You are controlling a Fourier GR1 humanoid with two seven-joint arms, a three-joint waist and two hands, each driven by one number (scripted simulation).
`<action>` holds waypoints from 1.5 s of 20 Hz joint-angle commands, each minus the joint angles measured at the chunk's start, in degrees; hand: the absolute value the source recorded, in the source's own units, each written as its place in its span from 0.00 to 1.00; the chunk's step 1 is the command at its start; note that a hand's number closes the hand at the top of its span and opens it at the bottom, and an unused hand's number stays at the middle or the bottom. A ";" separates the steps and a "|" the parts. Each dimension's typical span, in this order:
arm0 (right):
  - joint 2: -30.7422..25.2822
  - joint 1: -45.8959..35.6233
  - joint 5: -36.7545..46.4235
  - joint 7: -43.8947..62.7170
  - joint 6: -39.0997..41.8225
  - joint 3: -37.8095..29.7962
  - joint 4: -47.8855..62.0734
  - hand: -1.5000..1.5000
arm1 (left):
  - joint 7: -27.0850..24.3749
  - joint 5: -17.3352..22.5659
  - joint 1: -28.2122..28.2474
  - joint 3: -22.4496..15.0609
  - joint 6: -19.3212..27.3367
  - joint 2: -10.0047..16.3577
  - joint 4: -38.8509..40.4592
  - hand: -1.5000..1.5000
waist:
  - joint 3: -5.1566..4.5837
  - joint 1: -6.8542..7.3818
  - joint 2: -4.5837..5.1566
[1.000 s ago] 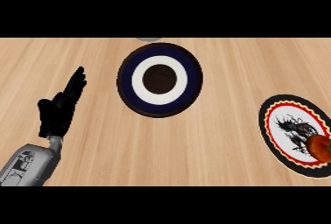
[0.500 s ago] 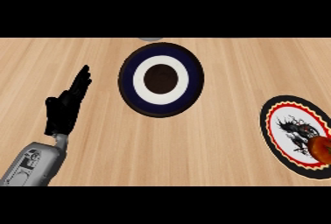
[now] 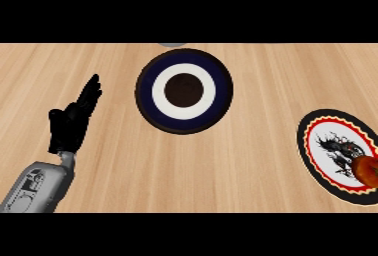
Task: Pick the tomato from the plate and place it in the plate
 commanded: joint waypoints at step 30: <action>14.34 -21.67 23.07 -11.23 -15.55 1.11 35.17 1.00 | 3.37 -8.96 1.45 7.92 -6.81 -6.48 -3.26 0.50 | 0.02 0.23 0.02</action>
